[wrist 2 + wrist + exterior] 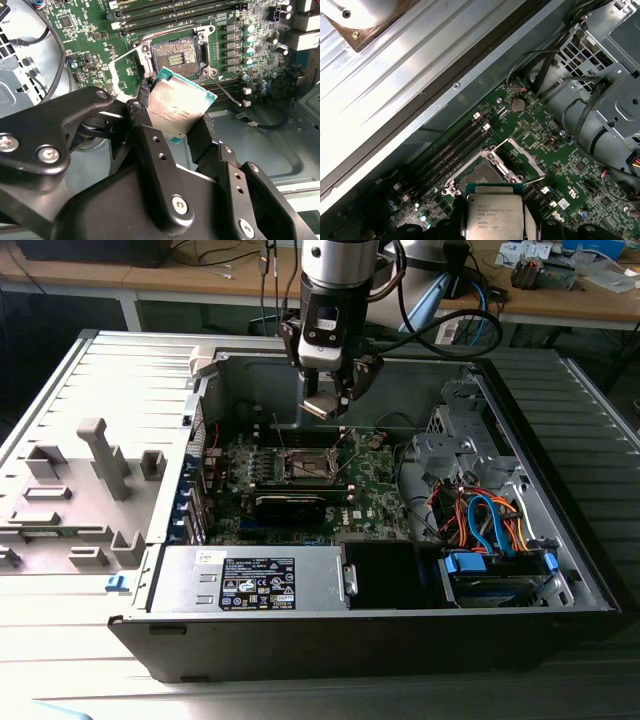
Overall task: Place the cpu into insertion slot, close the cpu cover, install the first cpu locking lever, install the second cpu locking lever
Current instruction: 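Place the cpu into insertion slot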
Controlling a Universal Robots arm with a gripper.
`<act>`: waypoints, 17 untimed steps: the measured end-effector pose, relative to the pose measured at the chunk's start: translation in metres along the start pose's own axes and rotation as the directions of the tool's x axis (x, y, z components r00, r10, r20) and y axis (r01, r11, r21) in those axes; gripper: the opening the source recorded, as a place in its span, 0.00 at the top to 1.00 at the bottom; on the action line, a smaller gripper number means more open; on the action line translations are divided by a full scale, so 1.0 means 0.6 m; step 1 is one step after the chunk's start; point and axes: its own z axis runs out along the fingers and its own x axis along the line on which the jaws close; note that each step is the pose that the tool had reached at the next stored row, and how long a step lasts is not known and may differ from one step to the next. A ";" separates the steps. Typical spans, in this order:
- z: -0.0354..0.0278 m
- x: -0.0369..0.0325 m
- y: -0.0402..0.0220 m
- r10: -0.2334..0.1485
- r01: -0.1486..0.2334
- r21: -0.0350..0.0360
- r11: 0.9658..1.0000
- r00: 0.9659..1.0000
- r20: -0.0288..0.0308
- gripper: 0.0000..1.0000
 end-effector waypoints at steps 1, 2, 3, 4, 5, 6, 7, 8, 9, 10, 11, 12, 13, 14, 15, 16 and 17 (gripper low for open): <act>0.000 0.000 0.000 0.002 -0.002 0.000 1.000 1.000 0.000 0.45; 0.000 0.000 0.000 0.005 -0.005 0.000 1.000 1.000 0.000 0.45; 0.000 0.000 0.000 0.007 -0.007 0.000 1.000 1.000 0.000 0.45; 0.000 0.000 0.000 0.011 -0.011 0.000 1.000 1.000 0.000 0.45; 0.000 0.000 0.000 0.013 -0.013 0.000 1.000 1.000 0.001 0.45; 0.000 0.000 0.000 0.014 -0.014 0.000 1.000 1.000 0.001 0.45; 0.000 0.000 0.000 0.016 -0.016 0.000 1.000 1.000 0.001 0.45; 0.000 0.000 0.000 0.018 -0.018 0.000 1.000 1.000 0.001 0.45; 0.000 0.000 0.000 0.019 -0.019 0.000 1.000 1.000 0.001 0.45; 0.000 0.000 0.000 0.021 -0.021 0.000 1.000 1.000 0.001 0.45; 0.000 0.000 0.000 0.022 -0.022 -0.001 1.000 1.000 0.001 0.45; 0.000 0.000 0.000 0.025 -0.025 -0.001 1.000 1.000 0.001 0.45; 0.000 0.000 0.000 0.027 -0.027 -0.001 1.000 1.000 0.001 0.45; 0.000 0.000 0.000 0.029 -0.029 -0.001 1.000 1.000 0.001 0.45; 0.000 0.000 0.000 0.031 -0.031 -0.001 1.000 1.000 0.001 0.45; 0.000 0.000 0.000 0.032 -0.032 -0.001 0.999 0.999 0.001 0.45; 0.000 0.000 0.000 0.035 -0.035 -0.001 0.999 0.999 0.001 0.45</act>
